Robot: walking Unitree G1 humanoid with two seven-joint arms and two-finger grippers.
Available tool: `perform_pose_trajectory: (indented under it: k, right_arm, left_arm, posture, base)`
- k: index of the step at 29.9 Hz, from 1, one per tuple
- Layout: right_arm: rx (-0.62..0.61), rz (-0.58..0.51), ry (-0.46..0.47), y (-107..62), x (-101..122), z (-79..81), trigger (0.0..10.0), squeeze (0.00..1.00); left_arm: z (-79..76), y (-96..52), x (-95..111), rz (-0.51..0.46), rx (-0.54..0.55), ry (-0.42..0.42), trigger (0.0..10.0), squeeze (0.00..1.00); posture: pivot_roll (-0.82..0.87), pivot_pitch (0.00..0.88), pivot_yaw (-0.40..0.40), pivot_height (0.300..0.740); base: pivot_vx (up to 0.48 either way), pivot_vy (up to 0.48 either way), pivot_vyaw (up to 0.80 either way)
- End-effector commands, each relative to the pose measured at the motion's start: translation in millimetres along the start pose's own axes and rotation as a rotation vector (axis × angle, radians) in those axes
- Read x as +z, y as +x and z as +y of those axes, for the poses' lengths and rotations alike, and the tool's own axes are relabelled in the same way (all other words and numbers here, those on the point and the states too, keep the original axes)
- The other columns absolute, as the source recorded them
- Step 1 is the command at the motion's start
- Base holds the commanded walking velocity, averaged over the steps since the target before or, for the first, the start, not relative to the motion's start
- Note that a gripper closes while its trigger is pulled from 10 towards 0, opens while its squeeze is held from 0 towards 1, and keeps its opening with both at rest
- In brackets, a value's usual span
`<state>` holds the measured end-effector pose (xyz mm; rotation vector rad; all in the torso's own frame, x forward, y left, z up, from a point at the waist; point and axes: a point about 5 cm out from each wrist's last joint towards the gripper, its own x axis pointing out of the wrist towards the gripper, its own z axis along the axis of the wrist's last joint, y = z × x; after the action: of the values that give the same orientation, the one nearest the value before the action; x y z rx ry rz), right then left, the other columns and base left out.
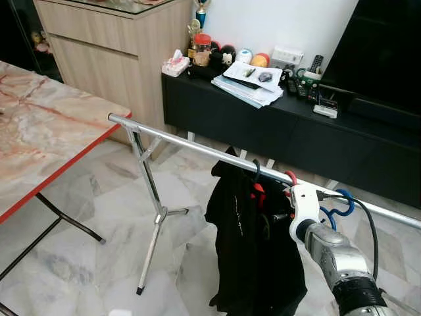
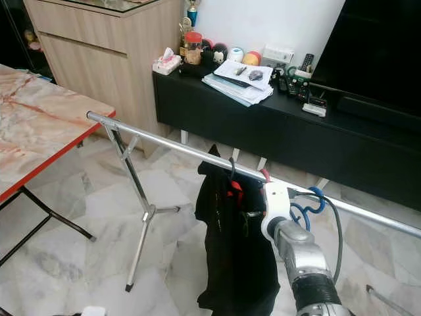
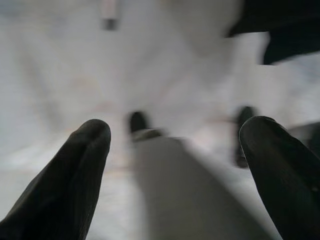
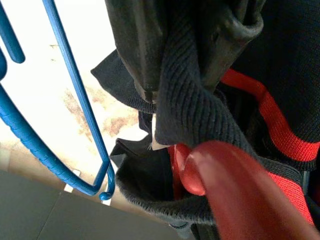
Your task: Hang hanger
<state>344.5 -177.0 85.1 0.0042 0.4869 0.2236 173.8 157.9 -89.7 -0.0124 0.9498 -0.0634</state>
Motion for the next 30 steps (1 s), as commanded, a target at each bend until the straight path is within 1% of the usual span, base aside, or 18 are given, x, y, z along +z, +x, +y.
perform_pose_trajectory:
  k: [1,5,7,8,10,12,13,14,16,18,19,21,22,25,27,30]
  right_arm:
    - [-0.008,0.009,0.018,-1.2,-8,-0.5,0.0,0.00]
    - [-0.018,-0.019,0.043,-0.9,-8,2.3,0.0,0.00]
    - [-0.055,-0.080,0.089,-1.8,-5,2.3,0.0,0.00]
    - [-0.055,-0.080,0.089,-1.8,-5,2.3,0.0,0.00]
    - [-0.091,-0.145,0.124,-3.7,-1,1.3,0.0,0.00]
    - [-0.091,-0.145,0.124,-3.7,-1,1.3,0.0,0.00]
    - [-0.106,-0.179,0.140,-5.1,1,1.1,0.0,0.00]
    - [-0.106,-0.179,0.140,-5.1,1,1.1,0.0,0.00]
    - [-0.101,-0.281,0.174,-10.6,3,7.7,0.0,0.00]
    - [-0.098,-0.346,0.193,-15.0,3,12.1,0.0,0.00]
    - [-0.098,-0.346,0.193,-15.0,3,12.1,0.0,0.00]
    - [-0.105,-0.399,0.193,-18.7,5,13.8,0.0,0.00]
    - [-0.104,-0.428,0.179,-20.5,6,15.2,0.0,0.00]
    - [-0.091,-0.453,0.162,-21.9,8,17.7,0.0,0.00]
    - [-0.073,-0.492,0.134,-24.1,12,21.3,0.0,0.00]
    - [-0.093,-0.487,0.113,-26.2,5,20.1,0.0,0.00]
  left_arm:
    - [-7.7,-2.4,-17,0.064,-0.025,-0.003,10.0,0.00]
    - [-2.4,-4.1,-21,0.068,-0.020,-0.004,10.0,0.00]
    - [-0.4,-5.0,-23,0.070,-0.017,-0.004,10.0,0.00]
    - [-0.4,-5.0,-23,0.070,-0.017,-0.004,10.0,0.00]
    - [-0.1,-5.1,-23,0.071,-0.016,-0.004,10.0,0.00]
    - [-0.1,-5.1,-23,0.071,-0.016,-0.004,10.0,0.00]
    - [-0.1,-5.2,-24,0.072,-0.017,-0.003,10.0,0.00]
    - [-0.1,-5.2,-24,0.072,-0.017,-0.003,10.0,0.00]
    - [0.3,-5.3,-24,0.074,-0.018,-0.002,10.0,0.00]
    - [0.6,-5.4,-24,0.074,-0.018,-0.001,10.0,0.00]
    - [0.6,-5.4,-24,0.074,-0.018,-0.001,10.0,0.00]
    - [1.1,-5.6,-24,0.074,-0.015,0.000,10.0,0.00]
    - [1.3,-5.6,-25,0.074,-0.014,0.000,10.0,0.00]
    - [1.3,-5.6,-25,0.074,-0.013,0.001,10.0,0.00]
    - [1.3,-5.7,-25,0.074,-0.012,0.001,10.0,0.00]
    - [1.5,-5.7,-25,0.072,-0.011,-0.001,10.0,0.00]
  posture:
    - [0.04,0.109,-0.097,0.740]
    - [0.04,0.109,-0.096,0.740]
    - [0.04,0.109,-0.097,0.740]
    - [0.04,0.109,-0.097,0.740]
    - [0.04,0.109,-0.096,0.740]
    - [0.04,0.109,-0.096,0.740]
    - [0.04,0.108,-0.097,0.740]
    - [0.04,0.108,-0.097,0.740]
    - [0.04,0.108,-0.097,0.740]
    - [0.04,0.108,-0.097,0.740]
    - [0.04,0.108,-0.097,0.740]
    - [0.04,0.107,-0.096,0.740]
    - [0.04,0.107,-0.096,0.740]
    - [0.04,0.105,-0.097,0.740]
    - [0.04,0.101,-0.100,0.740]
    - [0.04,0.099,-0.102,0.740]
  base:
    - [0.000,0.000,0.00]
    - [0.000,0.000,0.00]
    - [0.000,0.000,0.00]
    - [0.000,0.000,0.00]
    - [0.000,0.000,0.00]
    - [0.000,0.000,0.00]
    - [0.000,0.000,0.00]
    - [0.000,0.000,0.00]
    - [0.000,0.000,0.00]
    - [0.000,0.000,0.00]
    - [0.000,0.000,0.00]
    - [0.000,0.000,0.00]
    - [0.000,0.000,0.00]
    - [0.000,0.000,0.00]
    - [0.000,0.000,0.00]
    - [0.000,0.000,0.00]
